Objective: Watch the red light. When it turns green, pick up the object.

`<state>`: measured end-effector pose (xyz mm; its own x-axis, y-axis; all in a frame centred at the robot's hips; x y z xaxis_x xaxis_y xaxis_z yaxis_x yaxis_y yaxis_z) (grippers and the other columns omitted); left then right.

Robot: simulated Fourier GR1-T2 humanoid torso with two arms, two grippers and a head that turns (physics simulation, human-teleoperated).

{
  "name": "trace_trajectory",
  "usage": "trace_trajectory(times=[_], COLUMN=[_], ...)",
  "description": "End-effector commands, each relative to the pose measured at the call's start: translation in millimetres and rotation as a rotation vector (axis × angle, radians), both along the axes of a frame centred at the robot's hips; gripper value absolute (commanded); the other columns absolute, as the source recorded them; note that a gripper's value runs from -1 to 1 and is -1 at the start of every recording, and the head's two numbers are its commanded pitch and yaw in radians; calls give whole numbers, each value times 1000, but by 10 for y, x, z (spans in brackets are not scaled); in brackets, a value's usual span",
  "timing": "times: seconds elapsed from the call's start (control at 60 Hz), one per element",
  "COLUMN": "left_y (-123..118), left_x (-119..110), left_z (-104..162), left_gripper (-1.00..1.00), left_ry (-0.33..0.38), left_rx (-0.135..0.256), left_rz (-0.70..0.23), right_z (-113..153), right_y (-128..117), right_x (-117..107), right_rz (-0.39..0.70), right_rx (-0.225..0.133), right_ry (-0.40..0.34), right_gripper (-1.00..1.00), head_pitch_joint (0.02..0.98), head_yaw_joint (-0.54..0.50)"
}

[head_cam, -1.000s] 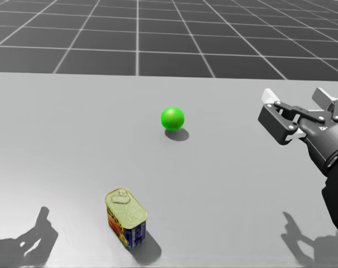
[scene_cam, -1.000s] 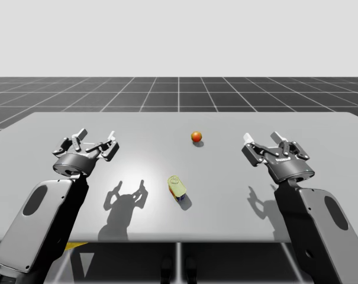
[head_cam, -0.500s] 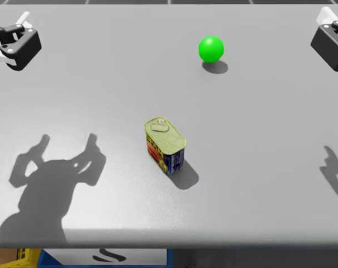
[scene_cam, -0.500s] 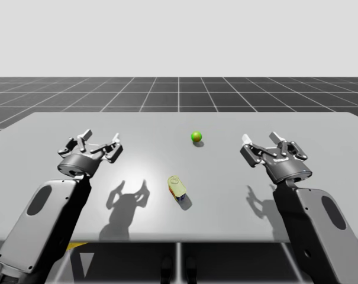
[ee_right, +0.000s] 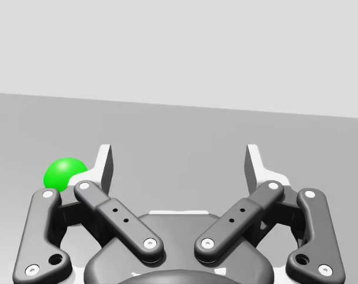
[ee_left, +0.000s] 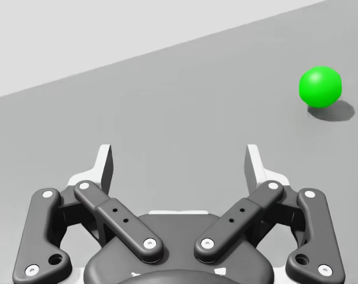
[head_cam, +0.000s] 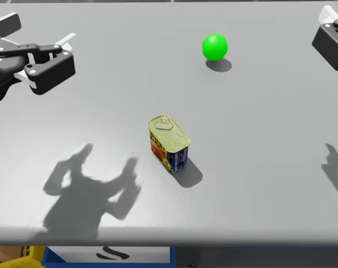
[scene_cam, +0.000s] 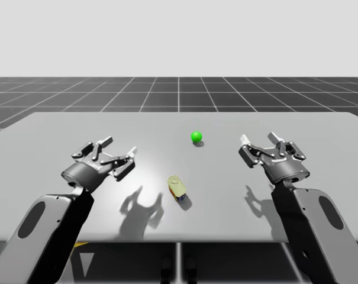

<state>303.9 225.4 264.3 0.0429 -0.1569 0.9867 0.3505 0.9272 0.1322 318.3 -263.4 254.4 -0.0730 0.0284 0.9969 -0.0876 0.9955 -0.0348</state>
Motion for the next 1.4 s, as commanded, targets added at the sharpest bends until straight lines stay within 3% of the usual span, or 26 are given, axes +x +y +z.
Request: trace_trajectory(times=[0.017, 0.15, 0.25, 0.433, 0.567, 1.017, 1.2, 1.4], left_y=[-206, -257, -284, -354, -447, -810, -933, -1045], left_x=[-322, -590, -682, -740, -756, -582, -455, -279], left_z=[63, 16, -88, -395, -630, -978, -1031, -1113], left_gripper=[-1000, -1000, -1000, -1000, -1000, -1000, -1000, -1000], left_ry=[31, 55, 62, 155, 220, 303, 306, 321], left_rx=[-1, -45, -26, -12, -27, -53, -49, -38], left_rz=[-159, -319, -385, -471, -507, -495, -472, -435], right_z=[-4, -14, -11, -9, -10, -15, -14, -5], right_y=[12, 22, 35, 38, 48, 59, 60, 54], right_x=[-1, -2, -8, -13, -18, -27, -27, -34], right_rz=[1, 2, 3, 2, 0, -3, -3, -4], right_rx=[-5, -10, -15, -23, -32, -50, -60, -50], right_ry=[-2, -1, -5, -11, -17, -25, -30, -28], right_gripper=[-1000, -1000, -1000, -1000, -1000, -1000, -1000, -1000], head_pitch_joint=[878, 878, 876, 874, 875, 875, 880, 881], head_yaw_joint=[14, 17, 21, 23, 21, 23, 21, 15])
